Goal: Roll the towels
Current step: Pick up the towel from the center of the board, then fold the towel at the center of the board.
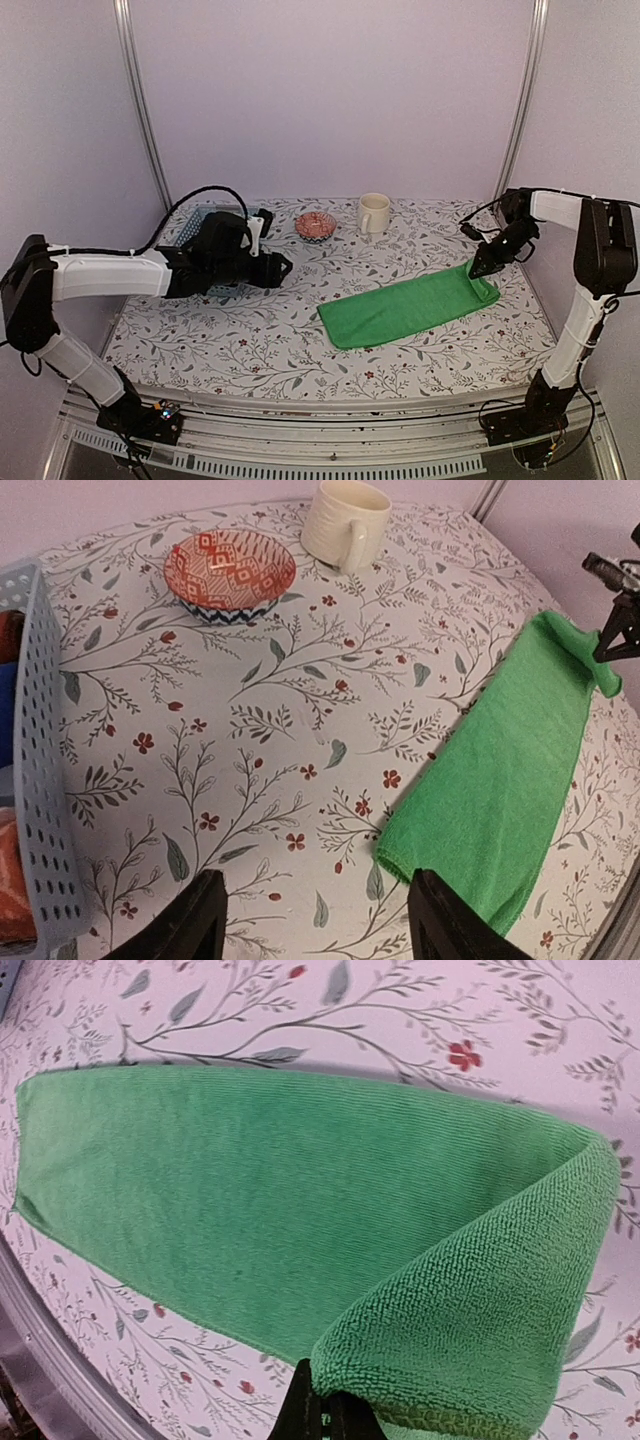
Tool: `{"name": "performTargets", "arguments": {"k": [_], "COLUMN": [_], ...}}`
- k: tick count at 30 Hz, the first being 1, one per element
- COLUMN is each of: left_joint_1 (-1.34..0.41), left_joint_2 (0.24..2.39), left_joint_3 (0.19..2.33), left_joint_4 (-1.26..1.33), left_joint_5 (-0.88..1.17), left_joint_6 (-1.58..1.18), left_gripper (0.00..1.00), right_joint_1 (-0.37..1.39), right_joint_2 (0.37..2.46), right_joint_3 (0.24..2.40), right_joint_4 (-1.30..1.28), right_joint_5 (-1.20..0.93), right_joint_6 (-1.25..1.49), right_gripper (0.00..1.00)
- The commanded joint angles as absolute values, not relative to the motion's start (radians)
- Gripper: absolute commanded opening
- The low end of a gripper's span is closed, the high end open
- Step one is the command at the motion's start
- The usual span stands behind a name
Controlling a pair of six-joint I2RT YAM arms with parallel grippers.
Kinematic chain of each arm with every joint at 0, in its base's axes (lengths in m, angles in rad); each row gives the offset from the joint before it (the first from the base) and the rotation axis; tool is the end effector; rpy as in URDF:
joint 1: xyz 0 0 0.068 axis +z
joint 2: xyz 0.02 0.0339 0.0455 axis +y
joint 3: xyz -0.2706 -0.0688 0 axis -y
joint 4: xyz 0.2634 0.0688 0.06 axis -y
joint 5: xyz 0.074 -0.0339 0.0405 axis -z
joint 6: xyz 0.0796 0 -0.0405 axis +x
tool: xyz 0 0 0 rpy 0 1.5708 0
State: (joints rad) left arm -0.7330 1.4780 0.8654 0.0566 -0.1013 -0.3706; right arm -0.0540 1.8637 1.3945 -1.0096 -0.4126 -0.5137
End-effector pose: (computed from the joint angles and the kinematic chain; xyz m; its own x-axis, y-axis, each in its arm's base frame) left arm 0.2841 -0.2450 0.1997 -0.5836 0.0406 -0.8110 0.4189 0.8706 -0.2579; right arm 0.3749 0.0117 0.1607 -0.8722 -0.4037 -0.2762 -0.4776 0.8248 0.3026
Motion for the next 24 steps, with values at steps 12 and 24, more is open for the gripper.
{"name": "performTargets", "arguments": {"k": [12,24], "left_joint_1": [-0.764,-0.801], "left_joint_2": [1.667,1.706], "left_joint_3": [0.973,0.959], "left_joint_4": [-0.102,-0.123], "left_joint_5": [0.106,0.223], "left_joint_6": [-0.477,-0.515], "left_gripper": [0.54,0.37], "right_joint_1": [0.135,0.360], "right_joint_2": [1.889,1.970], "right_joint_3": [1.403,1.506], "right_joint_4": [-1.098,-1.111], "right_joint_5": [-0.625,-0.697], "right_joint_6": [-0.573,-0.544], "right_gripper": [0.03,0.03]}}
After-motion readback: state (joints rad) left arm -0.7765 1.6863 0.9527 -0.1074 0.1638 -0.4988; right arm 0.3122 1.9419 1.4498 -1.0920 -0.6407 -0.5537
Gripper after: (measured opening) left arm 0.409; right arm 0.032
